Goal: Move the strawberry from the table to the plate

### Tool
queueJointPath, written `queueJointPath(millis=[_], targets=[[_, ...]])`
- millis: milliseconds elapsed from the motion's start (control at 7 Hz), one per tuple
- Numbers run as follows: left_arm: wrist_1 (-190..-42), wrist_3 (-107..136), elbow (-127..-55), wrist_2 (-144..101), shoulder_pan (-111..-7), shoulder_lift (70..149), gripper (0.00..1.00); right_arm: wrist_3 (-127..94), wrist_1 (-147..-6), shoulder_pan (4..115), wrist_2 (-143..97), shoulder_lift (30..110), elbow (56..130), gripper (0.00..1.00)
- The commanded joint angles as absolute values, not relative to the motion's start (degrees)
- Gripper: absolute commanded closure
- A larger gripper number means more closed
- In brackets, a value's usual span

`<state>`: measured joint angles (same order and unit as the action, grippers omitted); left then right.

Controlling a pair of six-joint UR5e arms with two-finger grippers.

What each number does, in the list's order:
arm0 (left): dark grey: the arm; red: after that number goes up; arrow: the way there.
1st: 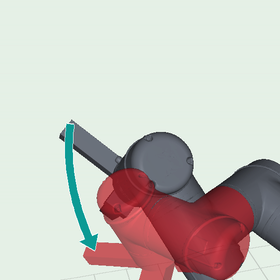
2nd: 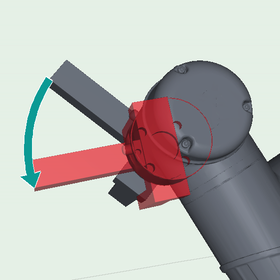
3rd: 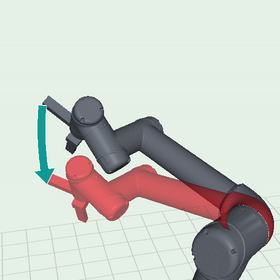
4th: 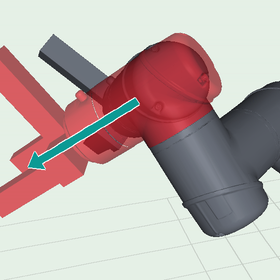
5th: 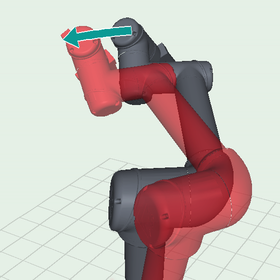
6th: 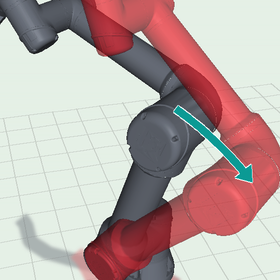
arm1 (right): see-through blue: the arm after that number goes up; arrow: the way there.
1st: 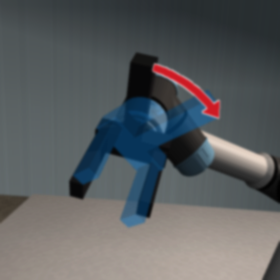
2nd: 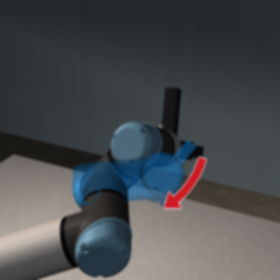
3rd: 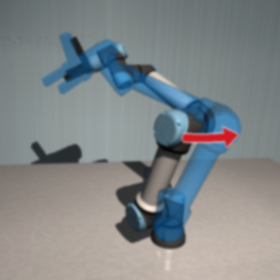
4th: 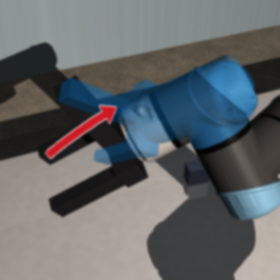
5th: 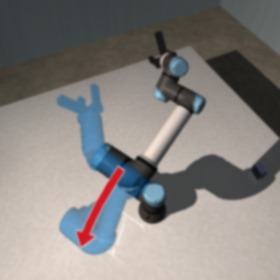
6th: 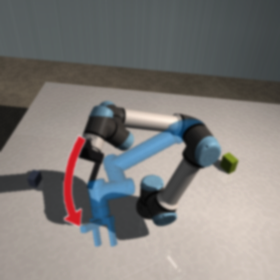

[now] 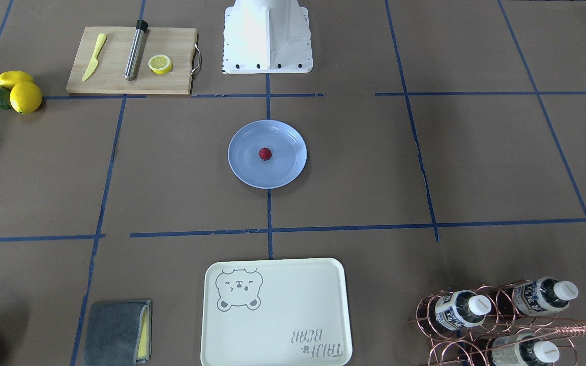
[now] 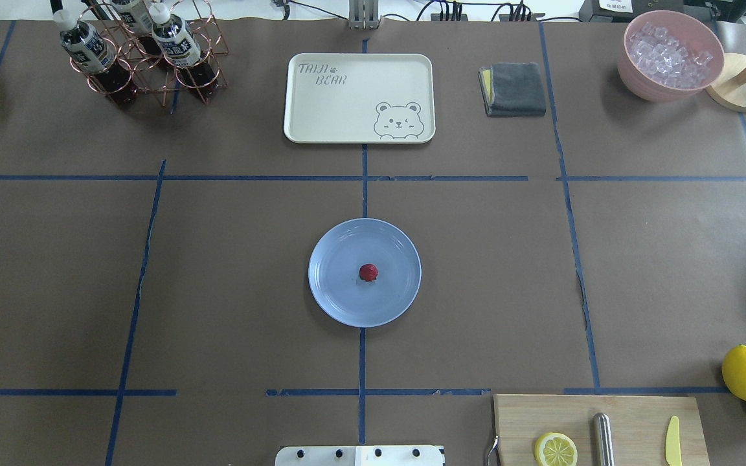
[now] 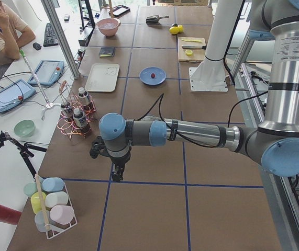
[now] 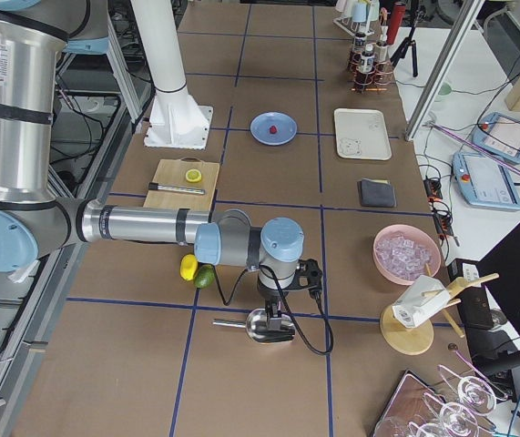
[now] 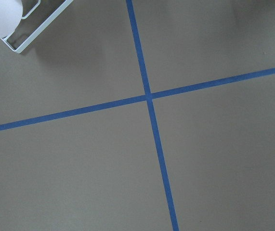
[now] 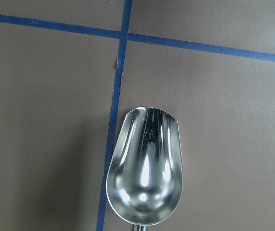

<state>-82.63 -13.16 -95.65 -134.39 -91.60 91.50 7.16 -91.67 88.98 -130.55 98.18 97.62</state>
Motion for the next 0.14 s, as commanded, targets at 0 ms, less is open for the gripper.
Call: queueJointPath(millis=[0], targets=[[-82.62,-13.1,-95.71,-133.95,-91.67,91.49,0.0,7.12,-91.76,88.95,-130.78,98.26,97.56,0.0]])
